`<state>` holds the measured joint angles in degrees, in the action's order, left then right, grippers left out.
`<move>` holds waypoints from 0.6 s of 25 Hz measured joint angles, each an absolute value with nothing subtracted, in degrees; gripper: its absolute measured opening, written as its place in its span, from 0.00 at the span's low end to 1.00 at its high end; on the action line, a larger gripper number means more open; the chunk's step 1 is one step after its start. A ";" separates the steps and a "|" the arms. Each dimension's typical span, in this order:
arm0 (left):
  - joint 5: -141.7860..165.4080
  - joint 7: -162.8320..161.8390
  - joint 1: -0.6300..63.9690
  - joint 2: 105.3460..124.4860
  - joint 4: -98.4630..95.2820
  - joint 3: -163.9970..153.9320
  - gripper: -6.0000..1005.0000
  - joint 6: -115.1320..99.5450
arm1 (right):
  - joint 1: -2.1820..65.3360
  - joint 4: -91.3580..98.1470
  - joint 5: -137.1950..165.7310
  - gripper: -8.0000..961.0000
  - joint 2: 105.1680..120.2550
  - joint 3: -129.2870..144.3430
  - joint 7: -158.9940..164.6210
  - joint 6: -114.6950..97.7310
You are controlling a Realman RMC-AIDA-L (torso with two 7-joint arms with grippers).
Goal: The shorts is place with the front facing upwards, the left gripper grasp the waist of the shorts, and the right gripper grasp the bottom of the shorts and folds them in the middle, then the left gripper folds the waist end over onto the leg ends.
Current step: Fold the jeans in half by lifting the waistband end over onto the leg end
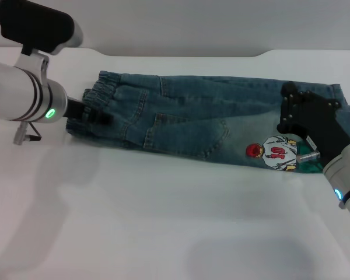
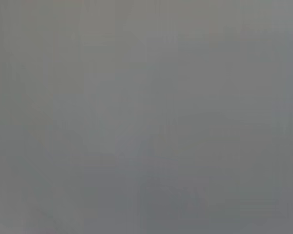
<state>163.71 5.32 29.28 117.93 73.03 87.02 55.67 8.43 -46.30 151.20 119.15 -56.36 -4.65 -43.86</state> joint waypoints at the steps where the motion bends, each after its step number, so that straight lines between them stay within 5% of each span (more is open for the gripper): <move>1: 163.94 5.31 29.26 117.93 73.04 87.39 0.84 55.65 | 8.43 -46.37 151.19 0.01 119.13 -56.29 -4.66 -43.87; 15: 164.55 5.42 29.41 117.95 69.71 89.68 0.84 54.84 | 7.35 -47.40 151.17 0.01 119.16 -56.13 -4.65 -43.87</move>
